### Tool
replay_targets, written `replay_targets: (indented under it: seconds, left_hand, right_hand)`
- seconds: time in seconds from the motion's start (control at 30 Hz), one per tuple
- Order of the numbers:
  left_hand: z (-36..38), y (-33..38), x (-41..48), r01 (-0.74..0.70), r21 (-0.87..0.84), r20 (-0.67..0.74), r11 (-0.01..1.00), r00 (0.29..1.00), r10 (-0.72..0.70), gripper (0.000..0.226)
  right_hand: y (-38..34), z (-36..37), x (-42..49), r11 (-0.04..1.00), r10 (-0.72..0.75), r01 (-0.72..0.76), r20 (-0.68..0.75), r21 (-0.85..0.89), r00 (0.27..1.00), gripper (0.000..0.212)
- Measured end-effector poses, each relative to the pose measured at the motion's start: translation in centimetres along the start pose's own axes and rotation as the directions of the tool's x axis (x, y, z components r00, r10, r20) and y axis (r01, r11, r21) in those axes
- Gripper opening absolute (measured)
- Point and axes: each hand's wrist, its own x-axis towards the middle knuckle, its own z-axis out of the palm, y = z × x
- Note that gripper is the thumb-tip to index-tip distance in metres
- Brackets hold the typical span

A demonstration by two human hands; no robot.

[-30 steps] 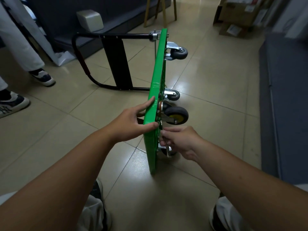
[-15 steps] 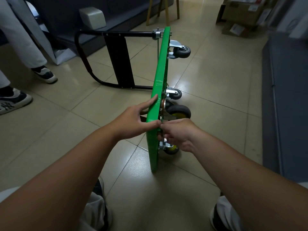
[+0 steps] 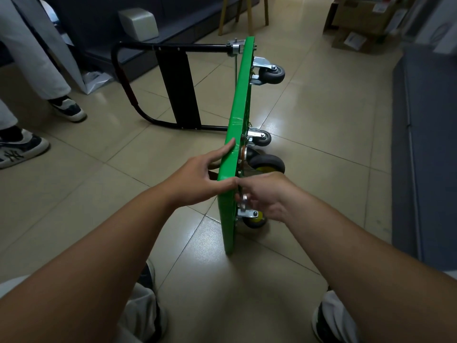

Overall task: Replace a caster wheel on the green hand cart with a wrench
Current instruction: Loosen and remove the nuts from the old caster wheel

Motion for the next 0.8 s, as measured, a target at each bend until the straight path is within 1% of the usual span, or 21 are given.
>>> replay_targets:
  seconds: [0.07,0.1,0.17,0.23,0.27,0.3,0.37,0.43,0.53,0.6,0.8]
  left_hand:
    - [0.0,0.0,-0.1,0.0,0.004,-0.003,1.0,1.0,0.0,0.087]
    - [0.0,0.0,-0.1,0.0,0.007,-0.003,1.0,1.0,0.0,0.087]
    - [0.0,0.0,-0.1,0.0,0.011,0.001,1.0,1.0,0.0,0.087]
    - [-0.1,-0.1,-0.1,-0.006,0.022,-0.004,1.0,1.0,0.006,0.087]
    - [-0.1,-0.2,0.0,-0.006,0.025,-0.005,1.0,1.0,0.007,0.088]
    - [-0.1,-0.2,0.0,-0.005,0.026,-0.004,1.0,1.0,0.005,0.088]
    - [-0.1,-0.3,0.0,-0.008,0.029,0.0,1.0,1.0,0.008,0.088]
    - [-0.1,-0.3,0.1,-0.014,0.034,0.002,0.999,1.0,0.014,0.088]
    - [-0.1,-0.2,0.2,-0.01,0.047,0.0,0.999,1.0,0.01,0.088]
    - [-0.2,-0.2,0.2,-0.01,0.05,0.005,0.999,1.0,0.01,0.088]
    - [-0.4,-0.3,0.2,-0.013,0.022,0.014,1.0,1.0,0.013,0.089]
  right_hand:
    - [-1.0,0.0,0.8,0.994,0.099,-0.094,0.1,-0.05,0.99,0.016]
    - [-1.1,-0.1,1.0,0.991,0.117,-0.108,0.125,-0.074,0.985,0.017]
    - [-0.7,-0.3,1.2,0.992,0.087,-0.076,0.112,-0.098,0.99,0.021]
    - [0.5,-0.3,0.6,0.987,-0.014,0.019,0.03,-0.159,0.999,0.018]
    - [1.6,-0.4,0.6,0.967,-0.095,0.088,-0.018,-0.24,0.995,0.014]
    - [2.7,-0.4,0.4,0.929,-0.187,0.16,-0.049,-0.335,0.981,0.011]
    - [5.0,-0.5,1.0,0.834,-0.352,0.293,-0.041,-0.468,0.935,0.014]
    - [6.4,-0.8,2.2,0.781,-0.451,0.371,-0.044,-0.502,0.891,0.021]
    - [7.5,-1.2,3.4,0.736,-0.532,0.445,-0.03,-0.51,0.846,0.03]
    - [8.1,-1.3,4.4,0.726,-0.544,0.457,-0.022,-0.513,0.839,0.033]
    - [7.4,-1.4,6.8,0.711,-0.49,0.399,0.0,-0.579,0.872,0.028]
